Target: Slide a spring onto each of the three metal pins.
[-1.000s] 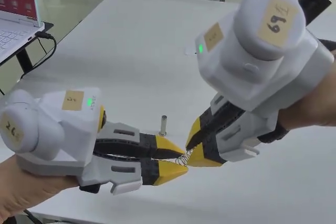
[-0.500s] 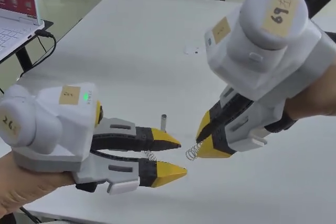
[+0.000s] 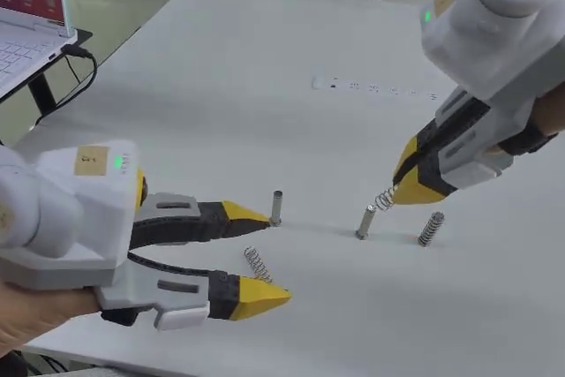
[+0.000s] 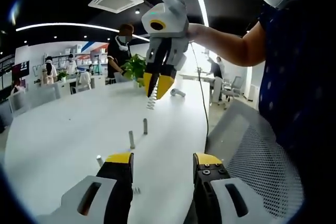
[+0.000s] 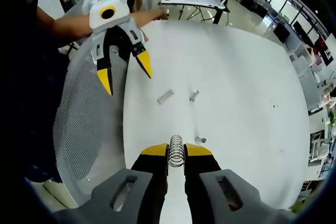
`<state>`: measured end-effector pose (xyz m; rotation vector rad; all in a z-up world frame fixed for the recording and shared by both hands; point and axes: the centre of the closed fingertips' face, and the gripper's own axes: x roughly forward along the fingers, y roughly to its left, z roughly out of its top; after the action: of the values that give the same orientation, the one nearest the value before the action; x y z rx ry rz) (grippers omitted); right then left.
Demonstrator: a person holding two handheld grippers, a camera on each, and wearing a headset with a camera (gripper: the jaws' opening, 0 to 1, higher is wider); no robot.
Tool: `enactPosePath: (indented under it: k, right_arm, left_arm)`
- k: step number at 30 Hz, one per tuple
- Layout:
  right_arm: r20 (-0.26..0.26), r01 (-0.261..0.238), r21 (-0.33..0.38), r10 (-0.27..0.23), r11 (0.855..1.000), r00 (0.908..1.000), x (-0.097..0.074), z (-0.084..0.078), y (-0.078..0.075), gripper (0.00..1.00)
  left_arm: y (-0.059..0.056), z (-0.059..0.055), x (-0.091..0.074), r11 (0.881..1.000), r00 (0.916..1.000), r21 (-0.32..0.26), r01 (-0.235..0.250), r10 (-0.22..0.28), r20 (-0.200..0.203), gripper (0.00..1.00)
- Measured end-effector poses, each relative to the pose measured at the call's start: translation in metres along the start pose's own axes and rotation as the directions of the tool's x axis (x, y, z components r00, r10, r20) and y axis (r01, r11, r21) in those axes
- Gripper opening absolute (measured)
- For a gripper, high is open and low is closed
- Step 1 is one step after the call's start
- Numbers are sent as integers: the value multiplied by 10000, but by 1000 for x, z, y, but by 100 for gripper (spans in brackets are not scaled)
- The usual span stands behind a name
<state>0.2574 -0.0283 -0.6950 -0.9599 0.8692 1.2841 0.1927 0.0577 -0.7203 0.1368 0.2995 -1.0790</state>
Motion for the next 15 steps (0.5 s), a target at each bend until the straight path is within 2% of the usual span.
enactPosePath:
  k: [7, 9, 15]
  right_arm:
    - [-435, 135, 242, -124, 9996, 9990, 8, -10, -17, 8]
    - [-596, 71, 235, -56, 9997, 9982, 12, -12, -20, 8]
    - [-1052, -154, 302, 185, 9994, 9943, 23, -16, -32, 8]
  left_arm:
    - [11, -13, -4, 9979, 9974, -182, -616, 609, -374, 55]
    - [12, -18, -5, 9971, 9957, -142, -754, 745, -554, 58]
    - [17, -24, -9, 9942, 9928, -325, -1030, 1007, -647, 66]
